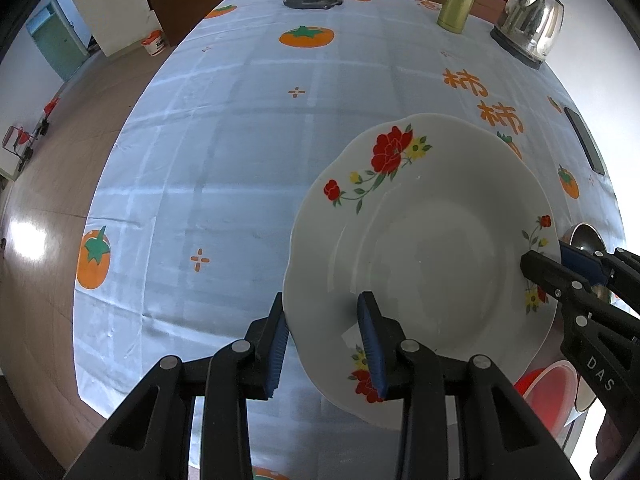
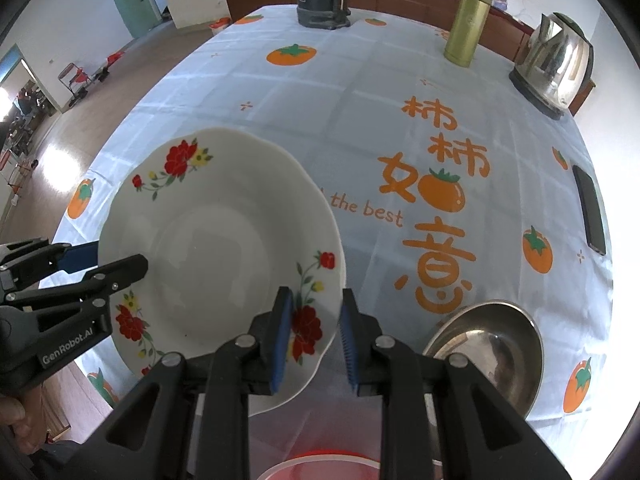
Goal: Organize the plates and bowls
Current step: 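Lower the red-flower plate with both tools over the pink-floral plate stack, then set the red-flower plate down onto the pink-floral plate with both tools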
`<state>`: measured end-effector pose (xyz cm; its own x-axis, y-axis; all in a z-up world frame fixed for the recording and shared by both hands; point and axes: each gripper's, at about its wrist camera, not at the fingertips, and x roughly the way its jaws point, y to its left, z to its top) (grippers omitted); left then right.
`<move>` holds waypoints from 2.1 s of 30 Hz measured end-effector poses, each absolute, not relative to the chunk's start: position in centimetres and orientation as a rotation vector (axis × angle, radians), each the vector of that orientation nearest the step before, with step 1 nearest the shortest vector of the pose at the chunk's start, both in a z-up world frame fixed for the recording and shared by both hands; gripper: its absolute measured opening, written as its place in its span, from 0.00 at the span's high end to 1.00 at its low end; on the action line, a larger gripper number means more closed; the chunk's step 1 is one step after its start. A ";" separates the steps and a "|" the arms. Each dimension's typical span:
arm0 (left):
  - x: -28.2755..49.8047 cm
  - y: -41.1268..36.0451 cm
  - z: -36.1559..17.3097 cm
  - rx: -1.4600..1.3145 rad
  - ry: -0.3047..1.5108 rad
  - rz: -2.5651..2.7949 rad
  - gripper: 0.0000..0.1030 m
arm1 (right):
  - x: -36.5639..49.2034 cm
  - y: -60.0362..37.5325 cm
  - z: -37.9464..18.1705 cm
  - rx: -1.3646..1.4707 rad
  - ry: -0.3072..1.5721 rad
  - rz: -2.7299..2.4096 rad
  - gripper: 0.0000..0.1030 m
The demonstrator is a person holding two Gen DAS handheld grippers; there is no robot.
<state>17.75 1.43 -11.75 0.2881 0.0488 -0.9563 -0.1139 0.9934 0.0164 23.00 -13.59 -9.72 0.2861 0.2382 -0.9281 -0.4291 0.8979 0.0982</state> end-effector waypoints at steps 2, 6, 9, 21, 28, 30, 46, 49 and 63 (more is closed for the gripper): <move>17.7 1.3 -11.8 -0.056 1.275 0.107 0.64 | 23.0 -13.7 -9.8 -0.183 1.203 0.447 0.77; 17.8 1.0 -11.9 -0.053 1.277 0.101 0.64 | 23.0 -14.0 -9.9 -0.181 1.205 0.442 0.77; 17.9 0.7 -11.9 -0.048 1.277 0.098 0.64 | 23.0 -14.2 -10.0 -0.179 1.206 0.436 0.77; 18.7 -0.1 -12.5 -0.039 1.282 0.079 0.64 | 23.4 -15.2 -10.4 -0.168 1.216 0.415 0.77; 19.1 -0.5 -12.8 -0.031 1.281 0.070 0.64 | 23.6 -15.7 -10.6 -0.165 1.220 0.406 0.77; 19.2 -0.6 -12.8 -0.029 1.283 0.068 0.64 | 23.7 -15.8 -10.7 -0.163 1.221 0.405 0.77; 19.8 -0.8 -13.2 -0.018 1.280 0.064 0.64 | 24.3 -16.3 -11.3 -0.161 1.229 0.404 0.77; 19.8 -0.7 -13.4 -0.018 1.281 0.063 0.64 | 24.4 -16.2 -11.4 -0.162 1.231 0.405 0.77; 20.1 -0.3 -14.2 -0.021 1.292 0.064 0.64 | 24.8 -15.5 -12.3 -0.173 1.250 0.413 0.77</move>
